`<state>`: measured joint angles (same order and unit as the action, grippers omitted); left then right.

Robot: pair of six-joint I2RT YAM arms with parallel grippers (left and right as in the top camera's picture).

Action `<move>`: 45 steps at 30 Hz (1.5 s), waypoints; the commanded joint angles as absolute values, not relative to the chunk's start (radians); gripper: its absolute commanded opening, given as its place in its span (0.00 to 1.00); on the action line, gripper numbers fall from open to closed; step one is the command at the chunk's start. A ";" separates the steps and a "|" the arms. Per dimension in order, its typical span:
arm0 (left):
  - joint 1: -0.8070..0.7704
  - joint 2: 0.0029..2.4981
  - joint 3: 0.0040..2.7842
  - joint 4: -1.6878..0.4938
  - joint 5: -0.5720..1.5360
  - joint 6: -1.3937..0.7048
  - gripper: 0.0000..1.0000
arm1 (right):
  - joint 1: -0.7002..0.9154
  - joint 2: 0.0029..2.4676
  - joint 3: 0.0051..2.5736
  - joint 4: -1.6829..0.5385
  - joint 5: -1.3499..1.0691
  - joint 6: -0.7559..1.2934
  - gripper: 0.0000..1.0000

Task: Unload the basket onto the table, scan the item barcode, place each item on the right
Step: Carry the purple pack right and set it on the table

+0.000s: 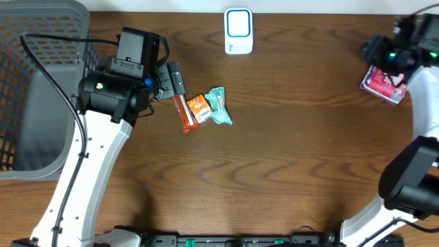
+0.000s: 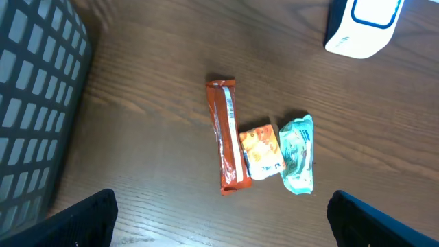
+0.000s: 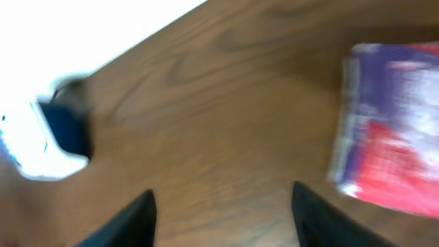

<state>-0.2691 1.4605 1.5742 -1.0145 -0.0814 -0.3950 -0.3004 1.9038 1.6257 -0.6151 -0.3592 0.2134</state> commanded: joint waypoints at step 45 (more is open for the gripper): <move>-0.265 1.459 1.588 -1.017 -0.091 -0.390 0.98 | 0.161 1.962 1.623 -0.780 -0.628 0.148 0.99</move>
